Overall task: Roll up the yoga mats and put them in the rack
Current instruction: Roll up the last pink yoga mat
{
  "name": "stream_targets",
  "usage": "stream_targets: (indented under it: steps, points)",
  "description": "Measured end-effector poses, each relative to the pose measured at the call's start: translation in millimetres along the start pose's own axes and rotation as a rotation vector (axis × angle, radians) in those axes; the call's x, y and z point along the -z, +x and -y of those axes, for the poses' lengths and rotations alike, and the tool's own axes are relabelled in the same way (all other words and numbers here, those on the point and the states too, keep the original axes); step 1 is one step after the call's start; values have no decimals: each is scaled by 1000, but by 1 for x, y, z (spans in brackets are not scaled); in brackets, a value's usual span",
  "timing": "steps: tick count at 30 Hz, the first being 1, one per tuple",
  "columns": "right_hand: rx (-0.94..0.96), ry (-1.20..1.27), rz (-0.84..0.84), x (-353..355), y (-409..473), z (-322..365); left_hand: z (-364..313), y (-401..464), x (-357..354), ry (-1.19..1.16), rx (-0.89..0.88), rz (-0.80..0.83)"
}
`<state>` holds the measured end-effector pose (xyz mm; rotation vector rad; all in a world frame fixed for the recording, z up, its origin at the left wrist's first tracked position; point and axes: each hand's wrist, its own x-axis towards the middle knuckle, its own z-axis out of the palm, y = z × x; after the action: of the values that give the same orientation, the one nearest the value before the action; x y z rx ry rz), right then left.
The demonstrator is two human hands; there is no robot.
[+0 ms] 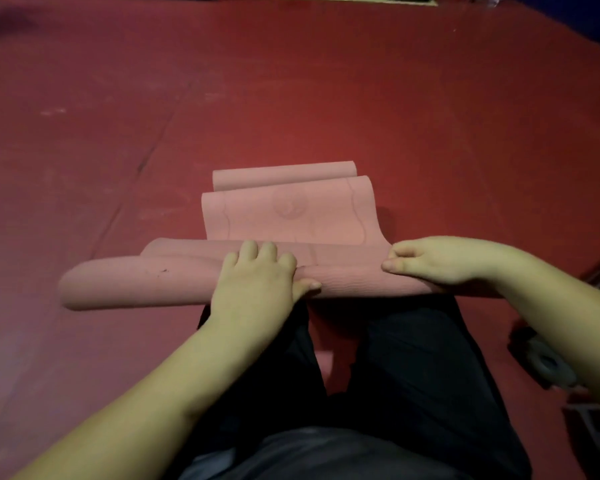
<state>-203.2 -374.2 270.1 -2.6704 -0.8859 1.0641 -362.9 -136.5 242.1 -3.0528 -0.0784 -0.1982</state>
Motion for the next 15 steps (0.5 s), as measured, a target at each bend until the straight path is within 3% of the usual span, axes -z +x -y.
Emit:
stream_targets:
  steps: [3, 5, 9, 12, 15]
  points:
    - [-75, 81, 64, -6, 1, 1, -3, -4, -6, 21, -2, 89]
    - [-144, -10, 103, -10, 6, 4, -1, -5, -15, 15, -72, 166]
    - [-144, -99, 205, -19, 18, 3, -4, 7, -30, -209, 116, 469]
    - [-91, -64, 157, -32, 20, -2, -3, 17, -39, -342, 250, 621]
    - [-101, -114, 14, -50, 20, -4, -3, 22, -44, -325, 236, 667]
